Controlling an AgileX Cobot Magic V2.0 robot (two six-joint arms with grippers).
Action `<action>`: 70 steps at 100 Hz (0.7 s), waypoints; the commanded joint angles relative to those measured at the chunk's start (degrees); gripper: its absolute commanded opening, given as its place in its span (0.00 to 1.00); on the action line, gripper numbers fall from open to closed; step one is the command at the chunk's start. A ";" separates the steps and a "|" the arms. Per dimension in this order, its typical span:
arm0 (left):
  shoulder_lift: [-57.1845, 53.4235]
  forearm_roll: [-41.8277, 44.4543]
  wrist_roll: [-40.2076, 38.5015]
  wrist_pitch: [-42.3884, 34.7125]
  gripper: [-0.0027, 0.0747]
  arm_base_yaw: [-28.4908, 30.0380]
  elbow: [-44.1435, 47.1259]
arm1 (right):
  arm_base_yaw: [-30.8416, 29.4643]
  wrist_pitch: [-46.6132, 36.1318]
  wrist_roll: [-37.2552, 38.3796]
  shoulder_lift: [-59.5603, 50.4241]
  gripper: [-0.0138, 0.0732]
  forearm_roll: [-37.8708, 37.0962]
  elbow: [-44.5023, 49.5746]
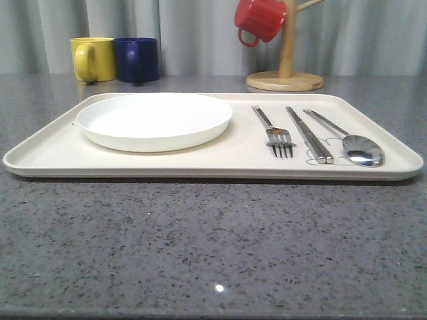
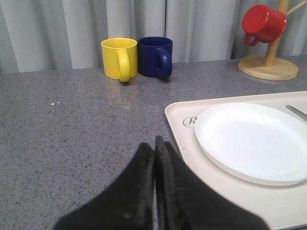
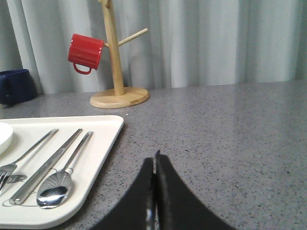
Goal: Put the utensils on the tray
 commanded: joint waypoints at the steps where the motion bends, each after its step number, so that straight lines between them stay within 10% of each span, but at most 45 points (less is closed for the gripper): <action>1: 0.31 -0.39 0.01 -4.60 0.01 -0.49 -1.55 | -0.37 -5.15 -0.50 -1.30 0.08 -0.09 -0.96; 70: -0.17 2.27 -0.46 -7.06 0.01 -0.49 -1.29 | -0.37 -5.15 -0.50 -1.30 0.08 -0.09 -0.96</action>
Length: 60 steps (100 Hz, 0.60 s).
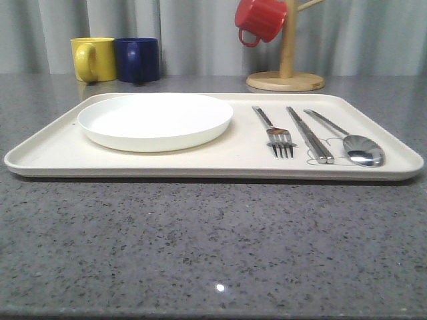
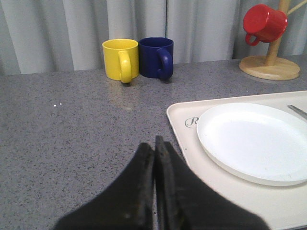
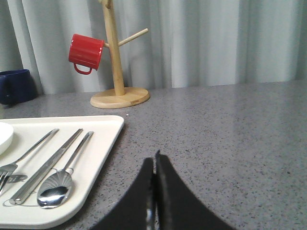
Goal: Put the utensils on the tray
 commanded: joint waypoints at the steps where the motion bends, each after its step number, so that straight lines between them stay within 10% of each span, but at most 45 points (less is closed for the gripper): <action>1: -0.29 1.67 -0.58 -6.69 0.01 -0.49 -1.11 | -0.37 -5.15 -0.50 -1.30 0.08 -0.09 -0.96; 60: -22.63 14.66 -12.29 -7.45 0.01 6.27 14.94 | -0.37 -5.15 -0.50 -1.30 0.08 -0.09 -0.96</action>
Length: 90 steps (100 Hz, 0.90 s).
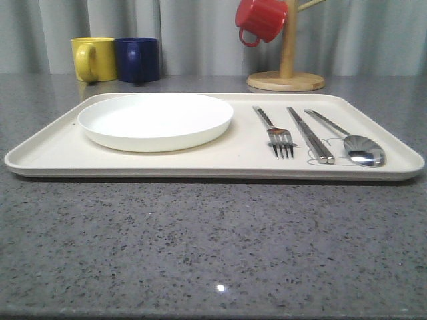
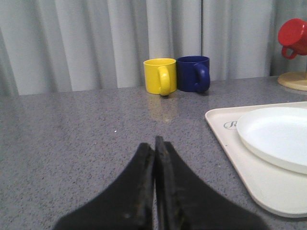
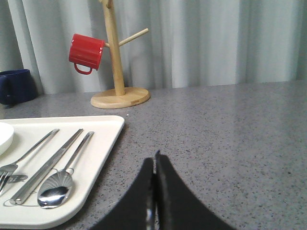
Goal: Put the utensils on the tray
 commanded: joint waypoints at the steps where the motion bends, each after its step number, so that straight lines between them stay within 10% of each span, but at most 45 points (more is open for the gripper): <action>1: -2.68 0.13 -0.82 -4.93 0.01 1.12 1.41 | -0.37 -5.15 -0.50 -1.30 0.08 -0.09 -0.96; 90: -7.57 0.82 -1.21 -11.33 0.01 1.23 12.23 | -0.37 -5.15 -0.50 -1.30 0.08 -0.09 -0.96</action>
